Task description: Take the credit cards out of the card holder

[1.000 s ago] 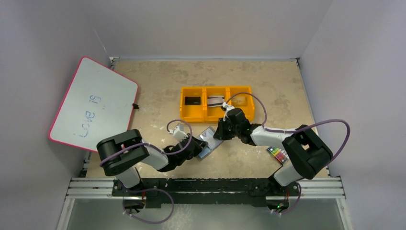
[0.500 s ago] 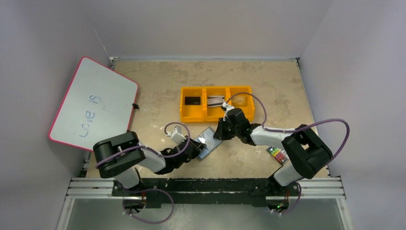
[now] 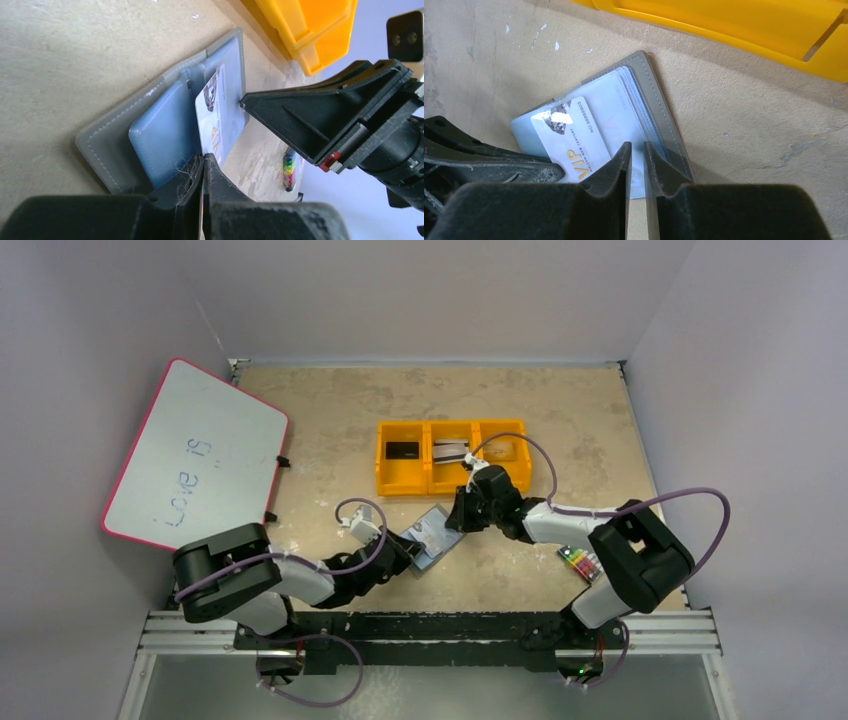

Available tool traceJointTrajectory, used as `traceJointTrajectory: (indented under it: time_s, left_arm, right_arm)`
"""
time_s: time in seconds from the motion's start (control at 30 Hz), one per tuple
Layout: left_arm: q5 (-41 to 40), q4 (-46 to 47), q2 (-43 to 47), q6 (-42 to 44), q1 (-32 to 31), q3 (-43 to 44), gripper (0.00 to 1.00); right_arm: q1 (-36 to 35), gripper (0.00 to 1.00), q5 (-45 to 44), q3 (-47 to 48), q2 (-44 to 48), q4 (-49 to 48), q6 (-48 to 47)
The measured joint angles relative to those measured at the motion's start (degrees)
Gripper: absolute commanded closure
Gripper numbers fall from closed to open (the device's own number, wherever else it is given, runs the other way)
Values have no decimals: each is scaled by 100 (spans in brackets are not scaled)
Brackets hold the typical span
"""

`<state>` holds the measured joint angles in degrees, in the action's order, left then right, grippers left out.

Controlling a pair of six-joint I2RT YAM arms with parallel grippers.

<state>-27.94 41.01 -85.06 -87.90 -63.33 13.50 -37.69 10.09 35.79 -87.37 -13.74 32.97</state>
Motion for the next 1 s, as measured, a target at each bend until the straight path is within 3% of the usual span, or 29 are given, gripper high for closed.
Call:
traceJointTrajectory:
  time_s: [0.27,0.53,0.77,1.0]
  left_arm:
    - [2,-214,529,7,-144,-85,100]
    - [-149,-1145,1596,72,-168,-114,100]
    - [-166,-1561,2044,271,-168,-122,100]
    - [-151,-1563,2511,669,-175,-125,100]
  right_arm:
    - [0,78,46,20,136,216,-39]
    - [0,72,271,20,741,490,-61]
    - [0,46,647,20,1172,396,9]
    - [2,41,1067,15,1174,15,179]
